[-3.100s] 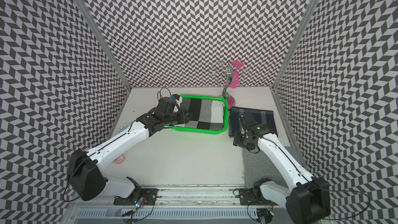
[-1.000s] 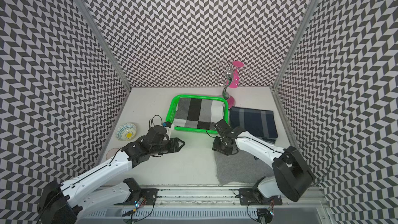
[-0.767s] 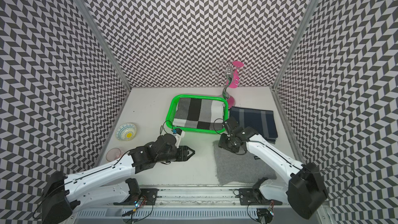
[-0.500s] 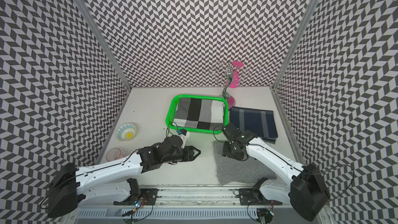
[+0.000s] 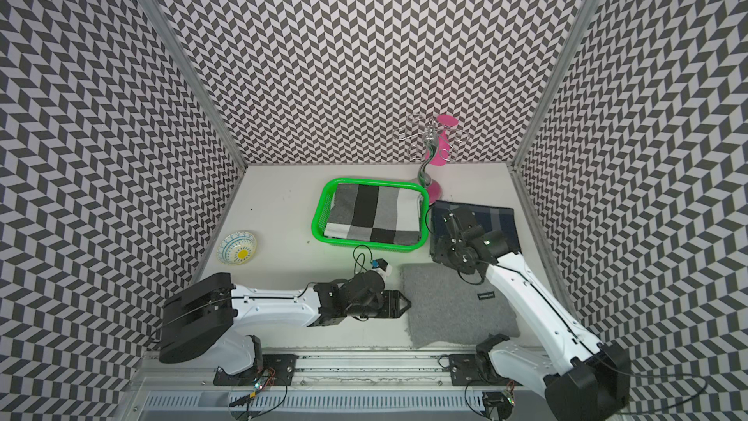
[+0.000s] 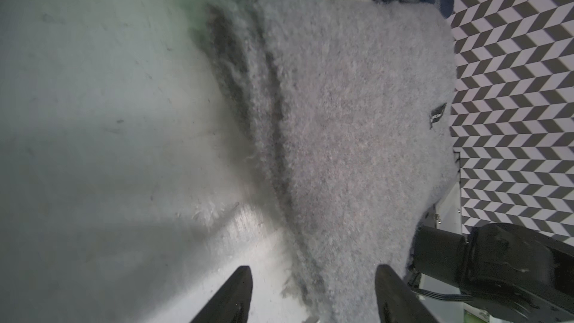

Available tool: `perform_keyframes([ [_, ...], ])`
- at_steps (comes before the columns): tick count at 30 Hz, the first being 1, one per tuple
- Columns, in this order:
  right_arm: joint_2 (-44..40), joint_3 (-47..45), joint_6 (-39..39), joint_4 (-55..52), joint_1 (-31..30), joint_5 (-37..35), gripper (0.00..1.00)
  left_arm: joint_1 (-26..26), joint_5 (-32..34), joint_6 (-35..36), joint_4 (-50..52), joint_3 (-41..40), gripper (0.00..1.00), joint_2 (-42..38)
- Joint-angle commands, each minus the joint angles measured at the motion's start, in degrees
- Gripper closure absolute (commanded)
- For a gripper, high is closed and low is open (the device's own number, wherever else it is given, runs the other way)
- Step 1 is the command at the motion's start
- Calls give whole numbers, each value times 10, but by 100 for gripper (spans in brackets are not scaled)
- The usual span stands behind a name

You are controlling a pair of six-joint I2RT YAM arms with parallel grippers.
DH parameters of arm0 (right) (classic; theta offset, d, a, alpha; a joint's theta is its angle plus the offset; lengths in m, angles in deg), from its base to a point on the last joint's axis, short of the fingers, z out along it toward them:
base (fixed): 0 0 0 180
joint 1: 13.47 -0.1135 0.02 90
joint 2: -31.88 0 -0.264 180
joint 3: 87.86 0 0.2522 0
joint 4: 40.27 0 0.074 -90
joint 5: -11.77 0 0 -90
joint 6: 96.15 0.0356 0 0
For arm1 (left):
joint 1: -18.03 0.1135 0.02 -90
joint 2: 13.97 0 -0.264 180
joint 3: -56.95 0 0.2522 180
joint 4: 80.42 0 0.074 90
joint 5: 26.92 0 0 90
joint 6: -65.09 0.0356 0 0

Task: Put the folded scarf in the basket
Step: Move the scarf to the center of the board.

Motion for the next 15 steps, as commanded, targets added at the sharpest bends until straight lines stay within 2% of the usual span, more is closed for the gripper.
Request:
perform_keyframes([
  [1, -7, 5, -28, -4, 4, 12, 43, -15, -5, 8, -23, 54, 32, 48],
  [3, -12, 12, -34, -8, 5, 12, 43, -14, -30, -11, -35, 55, 33, 79],
  [6, -23, 27, -39, -8, 7, 11, 43, -23, -26, -43, -67, 31, 33, 97],
  [8, -32, 36, -46, -6, 7, 4, 43, -32, -10, -37, -67, 39, 36, 97],
  [11, -39, 41, -58, -3, 10, -5, 43, -33, -22, -27, -61, 67, 40, 130],
  [15, -38, 37, -73, -4, 14, 8, 43, -38, -35, -39, -91, 67, 67, 168],
])
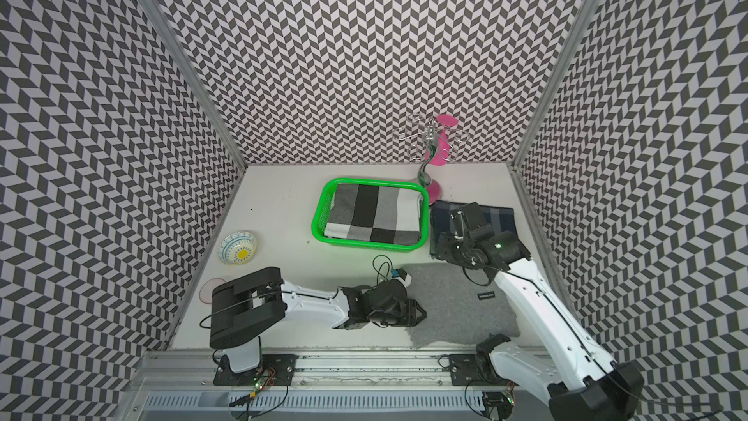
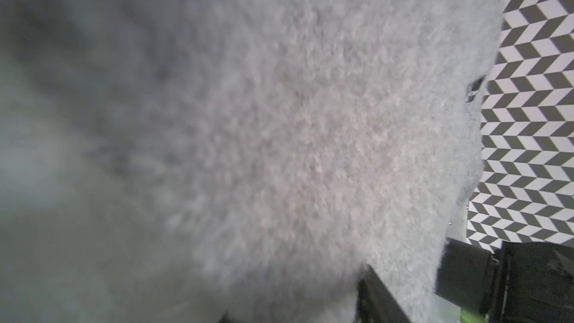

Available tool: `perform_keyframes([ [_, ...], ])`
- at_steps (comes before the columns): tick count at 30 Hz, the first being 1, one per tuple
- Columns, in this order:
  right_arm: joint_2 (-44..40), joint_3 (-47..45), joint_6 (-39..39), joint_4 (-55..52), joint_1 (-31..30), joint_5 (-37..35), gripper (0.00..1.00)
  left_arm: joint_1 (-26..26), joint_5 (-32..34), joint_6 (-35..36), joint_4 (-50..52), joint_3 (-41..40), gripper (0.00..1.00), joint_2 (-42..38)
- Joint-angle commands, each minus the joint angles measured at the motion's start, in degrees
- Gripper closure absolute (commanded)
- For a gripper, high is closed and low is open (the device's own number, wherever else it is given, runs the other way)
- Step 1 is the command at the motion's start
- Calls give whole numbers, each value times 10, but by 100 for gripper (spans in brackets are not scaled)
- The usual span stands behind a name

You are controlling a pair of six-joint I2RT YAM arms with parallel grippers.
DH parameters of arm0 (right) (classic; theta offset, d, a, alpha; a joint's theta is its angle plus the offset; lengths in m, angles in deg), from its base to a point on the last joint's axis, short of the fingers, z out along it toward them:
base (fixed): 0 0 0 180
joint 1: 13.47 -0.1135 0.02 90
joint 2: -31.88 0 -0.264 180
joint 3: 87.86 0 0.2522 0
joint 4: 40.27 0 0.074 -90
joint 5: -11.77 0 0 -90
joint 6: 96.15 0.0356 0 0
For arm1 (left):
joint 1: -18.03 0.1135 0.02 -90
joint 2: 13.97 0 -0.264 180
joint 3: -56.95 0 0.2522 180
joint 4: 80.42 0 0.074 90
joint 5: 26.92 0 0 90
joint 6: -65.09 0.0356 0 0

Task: Put the folded scarf in the basket
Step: Move the scarf to the center of the board, then pick up the scarf at the center of the board.

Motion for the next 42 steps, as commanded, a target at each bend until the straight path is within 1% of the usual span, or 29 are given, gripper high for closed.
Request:
perform_keyframes([
  [1, -4, 2, -22, 10, 4, 4, 43, -7, -6, -3, -8, -3, 75, 15],
  [4, -8, -8, -33, 12, 5, 11, 43, -2, 24, 6, 9, -30, 98, -34],
  [5, -8, -14, -36, 14, 5, 14, 44, 5, 25, 11, 21, -38, 100, -48],
  [9, -11, -53, -49, 25, 5, 31, 44, 37, 24, 21, 64, -96, 100, -130],
  [12, -4, -91, -57, 42, 5, 63, 44, 71, 27, 41, 129, -145, 100, -213],
  [14, -5, -119, -59, 64, 5, 80, 44, 107, 23, 58, 171, -180, 100, -279],
  [16, -13, -143, -59, 86, 5, 81, 45, 143, 16, 81, 217, -206, 100, -339],
  [19, -18, -169, -64, 112, 5, 90, 44, 179, 21, 105, 279, -224, 100, -386],
  [21, -13, -188, -70, 133, 6, 108, 43, 205, 0, 108, 275, -247, 99, -399],
  [22, -8, -195, -70, 146, 6, 118, 42, 213, -9, 108, 265, -258, 97, -399],
  [25, 13, -206, -77, 186, 6, 149, 42, 221, -17, 109, 265, -256, 83, -380],
  [27, 31, -199, -91, 211, 7, 164, 40, 220, -7, 118, 281, -238, 68, -372],
  [28, 40, -196, -101, 217, 9, 165, 39, 221, -1, 122, 287, -230, 62, -373],
  [30, 56, -200, -114, 226, 28, 215, 38, 229, 6, 129, 304, -211, 54, -377],
  [31, 59, -208, -109, 237, 31, 223, 37, 235, 1, 133, 309, -203, 53, -380],
  [32, 57, -221, -94, 249, 34, 223, 32, 243, -2, 135, 318, -195, 52, -387],
  [34, 52, -243, -84, 284, 44, 258, 27, 259, 3, 137, 324, -185, 49, -404],
  [35, 50, -252, -77, 298, 46, 263, 25, 268, 4, 137, 312, -189, 45, -411],
  [36, 51, -257, -72, 303, 47, 248, 24, 279, 2, 136, 297, -196, 40, -411],
  [39, 69, -260, -89, 296, 48, 218, 25, 307, -33, 140, 251, -206, 38, -374],
  [42, 89, -270, -79, 324, 52, 216, 25, 311, -40, 148, 231, -194, 37, -322],
])
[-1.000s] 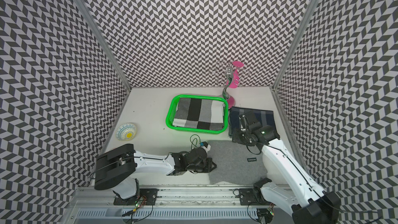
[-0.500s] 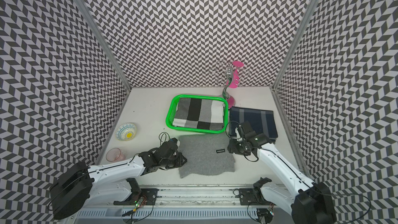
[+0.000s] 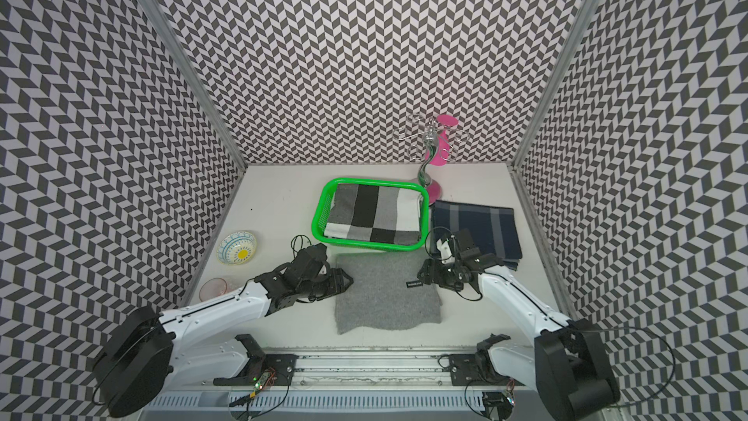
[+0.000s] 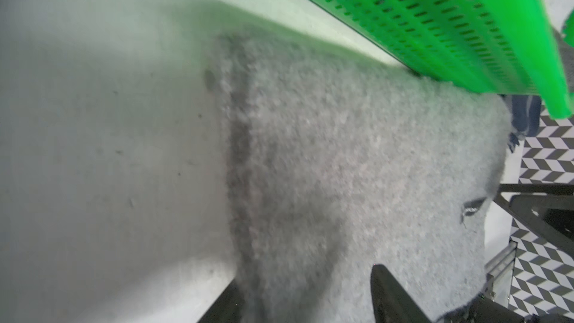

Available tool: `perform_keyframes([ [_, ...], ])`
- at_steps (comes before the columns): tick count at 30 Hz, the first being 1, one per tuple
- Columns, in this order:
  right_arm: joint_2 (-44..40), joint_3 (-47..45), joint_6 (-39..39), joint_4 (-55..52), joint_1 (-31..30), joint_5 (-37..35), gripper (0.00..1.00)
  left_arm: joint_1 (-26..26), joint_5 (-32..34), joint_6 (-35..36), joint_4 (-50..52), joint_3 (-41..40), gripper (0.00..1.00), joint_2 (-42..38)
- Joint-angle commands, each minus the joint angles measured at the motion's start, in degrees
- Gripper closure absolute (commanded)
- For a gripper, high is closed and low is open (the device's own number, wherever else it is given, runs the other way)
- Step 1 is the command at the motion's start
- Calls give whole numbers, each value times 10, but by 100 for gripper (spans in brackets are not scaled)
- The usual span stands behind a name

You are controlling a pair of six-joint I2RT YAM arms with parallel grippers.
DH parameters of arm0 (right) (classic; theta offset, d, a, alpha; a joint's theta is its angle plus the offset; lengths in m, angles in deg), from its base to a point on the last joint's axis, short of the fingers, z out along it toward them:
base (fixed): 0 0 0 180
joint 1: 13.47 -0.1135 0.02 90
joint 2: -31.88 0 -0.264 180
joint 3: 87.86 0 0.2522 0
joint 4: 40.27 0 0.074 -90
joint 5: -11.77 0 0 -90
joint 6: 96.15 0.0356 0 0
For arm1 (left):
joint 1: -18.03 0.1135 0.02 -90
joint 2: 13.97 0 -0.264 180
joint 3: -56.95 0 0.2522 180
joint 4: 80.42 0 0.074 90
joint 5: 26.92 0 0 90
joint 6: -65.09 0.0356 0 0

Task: Put the folded scarf in the basket
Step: Pick up the scarf at the center of the board.

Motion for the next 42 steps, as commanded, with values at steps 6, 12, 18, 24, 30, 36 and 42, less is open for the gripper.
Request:
perform_keyframes([
  [6, 75, -41, -15, 116, 6, 41, 25, 5, -19, 16, -62, 18, 35, 81],
  [12, 80, -63, -19, 141, 1, 80, 27, -5, -35, -10, -97, 6, 36, 95],
  [18, 87, -81, -19, 172, -10, 92, 27, -28, -31, -21, -127, -5, 42, 101],
  [24, 125, -69, -19, 168, -15, 92, 27, -40, -27, -29, -146, -14, 46, 111],
  [30, 148, -65, -19, 176, -37, 92, 27, -41, -31, -19, -157, -11, 71, 120],
  [36, 118, -66, -35, 161, -41, 111, 64, -42, -33, -18, -153, -1, 100, 111],
  [42, 95, -66, -35, 161, -41, 111, 95, -41, -22, 0, -124, 24, 100, 93],
])
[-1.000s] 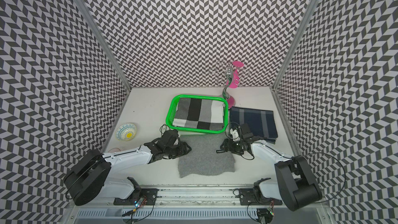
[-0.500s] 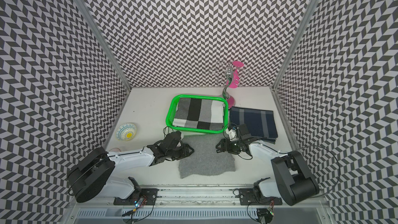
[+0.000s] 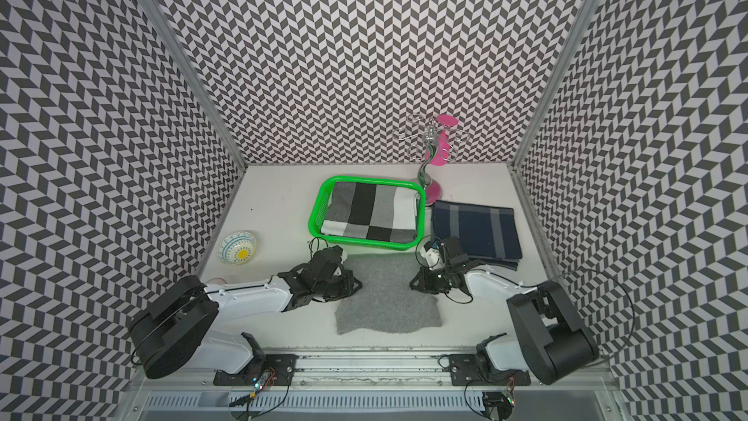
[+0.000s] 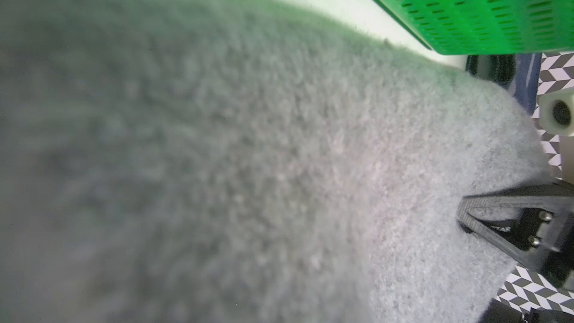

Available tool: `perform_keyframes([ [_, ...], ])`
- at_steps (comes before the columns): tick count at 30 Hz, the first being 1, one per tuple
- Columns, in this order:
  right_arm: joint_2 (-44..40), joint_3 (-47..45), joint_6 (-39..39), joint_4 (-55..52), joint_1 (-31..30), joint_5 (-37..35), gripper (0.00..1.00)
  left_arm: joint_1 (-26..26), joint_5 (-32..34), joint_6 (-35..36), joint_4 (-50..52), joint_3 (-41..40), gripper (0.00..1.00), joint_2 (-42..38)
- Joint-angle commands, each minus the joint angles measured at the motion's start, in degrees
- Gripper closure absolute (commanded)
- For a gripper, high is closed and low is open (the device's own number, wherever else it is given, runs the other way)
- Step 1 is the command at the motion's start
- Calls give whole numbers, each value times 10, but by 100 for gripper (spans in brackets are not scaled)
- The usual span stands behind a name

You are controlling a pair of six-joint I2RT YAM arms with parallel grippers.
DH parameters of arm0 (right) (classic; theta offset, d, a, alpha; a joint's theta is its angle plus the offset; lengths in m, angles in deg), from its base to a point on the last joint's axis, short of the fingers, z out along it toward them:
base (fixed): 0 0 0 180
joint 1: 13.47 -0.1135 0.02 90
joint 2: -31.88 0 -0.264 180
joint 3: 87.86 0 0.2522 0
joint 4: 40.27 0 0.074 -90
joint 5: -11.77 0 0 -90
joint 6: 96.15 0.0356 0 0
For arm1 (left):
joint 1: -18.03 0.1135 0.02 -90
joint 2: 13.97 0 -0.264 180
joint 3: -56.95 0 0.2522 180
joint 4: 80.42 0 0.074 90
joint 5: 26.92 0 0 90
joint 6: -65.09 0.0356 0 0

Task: Put the folded scarf in the basket
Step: Pick up the scarf at the center of the board.

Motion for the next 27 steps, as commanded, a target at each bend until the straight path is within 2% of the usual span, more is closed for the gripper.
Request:
perform_keyframes([
  [1, -14, -3, -10, -20, -5, -1, 98, -4, 8, 18, 22, 30, 100, -15],
  [11, -100, 20, 1, -52, -9, 8, 100, -10, 27, 34, 92, 80, 100, -61],
  [19, -174, 99, -8, -167, -34, -12, 100, -18, 38, 23, 166, 125, 100, -136],
  [23, -188, 152, 1, -195, -35, -15, 100, -11, 54, 48, 246, 204, 100, -164],
  [27, -164, 227, 14, -186, -35, -27, 100, 39, 35, 100, 285, 285, 100, -141],
])
